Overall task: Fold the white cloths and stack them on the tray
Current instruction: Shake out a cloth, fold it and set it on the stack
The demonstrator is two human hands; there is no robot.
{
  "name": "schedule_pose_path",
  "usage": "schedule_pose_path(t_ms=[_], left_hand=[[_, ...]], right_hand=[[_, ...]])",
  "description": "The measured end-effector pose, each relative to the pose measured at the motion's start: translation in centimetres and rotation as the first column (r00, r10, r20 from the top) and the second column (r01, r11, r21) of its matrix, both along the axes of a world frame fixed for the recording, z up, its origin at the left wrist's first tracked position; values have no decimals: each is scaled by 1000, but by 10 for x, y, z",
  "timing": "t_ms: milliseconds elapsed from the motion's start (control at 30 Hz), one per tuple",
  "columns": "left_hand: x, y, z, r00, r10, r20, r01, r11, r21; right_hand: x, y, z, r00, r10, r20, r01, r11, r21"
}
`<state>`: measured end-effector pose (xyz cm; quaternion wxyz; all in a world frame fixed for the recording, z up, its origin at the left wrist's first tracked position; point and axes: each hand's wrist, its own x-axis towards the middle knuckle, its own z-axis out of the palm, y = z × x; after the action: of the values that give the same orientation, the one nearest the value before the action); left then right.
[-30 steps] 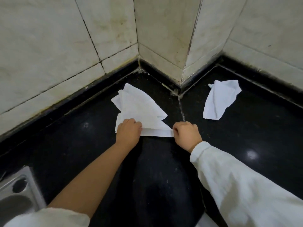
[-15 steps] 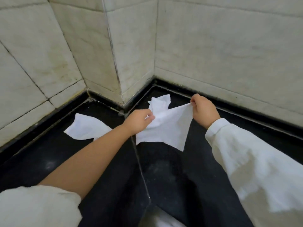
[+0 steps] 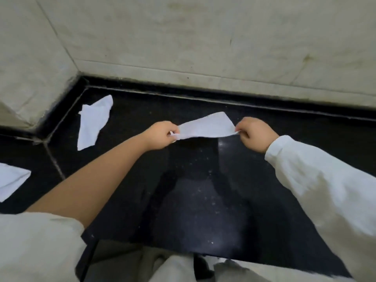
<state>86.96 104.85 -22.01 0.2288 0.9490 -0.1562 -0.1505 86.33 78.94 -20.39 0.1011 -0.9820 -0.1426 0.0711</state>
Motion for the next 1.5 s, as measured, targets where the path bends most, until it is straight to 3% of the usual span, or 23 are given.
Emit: schedule_pose_path(t_ms=[100, 200, 267, 300, 467, 667, 933, 1100, 1267, 1367, 1500], left_hand=[[-15, -11, -29, 962, -119, -244, 141, 987, 75], [-29, -17, -50, 773, -215, -597, 399, 897, 193], [-33, -18, -58, 676, -211, -706, 499, 836, 228], [-32, -18, -61, 669, -208, -713, 509, 828, 236], [-8, -12, -73, 884, -146, -444, 288, 918, 272], [12, 3, -95, 967, 36, -253, 49, 945, 325], [8, 6, -119, 996, 34, -77, -10, 956, 292], [-1, 11, -116, 993, 15, -113, 8, 980, 196], [-3, 6, -109, 999, -45, 13, 40, 967, 252], [4, 5, -107, 998, 2, 63, -18, 966, 257], [8, 3, -110, 993, -111, -37, 117, 943, 311]], right_hand=[[-31, -15, -33, 973, 38, -227, -44, 999, -21], [-55, -19, -56, 888, 58, -456, -71, 997, -12], [-61, -18, -65, 844, 69, -532, -74, 997, 12], [-60, -17, -68, 840, 61, -539, -58, 998, 22], [-33, -7, -87, 900, -104, -422, 119, 993, 8], [-1, 18, -106, 932, -228, -281, 205, 972, -111], [6, 23, -120, 918, -294, -266, 245, 949, -200], [7, 25, -119, 907, -311, -285, 252, 941, -227], [13, 30, -114, 897, -284, -339, 195, 942, -273], [18, 29, -111, 886, -270, -378, 169, 945, -279], [15, 28, -106, 882, -249, -400, 142, 950, -280]])
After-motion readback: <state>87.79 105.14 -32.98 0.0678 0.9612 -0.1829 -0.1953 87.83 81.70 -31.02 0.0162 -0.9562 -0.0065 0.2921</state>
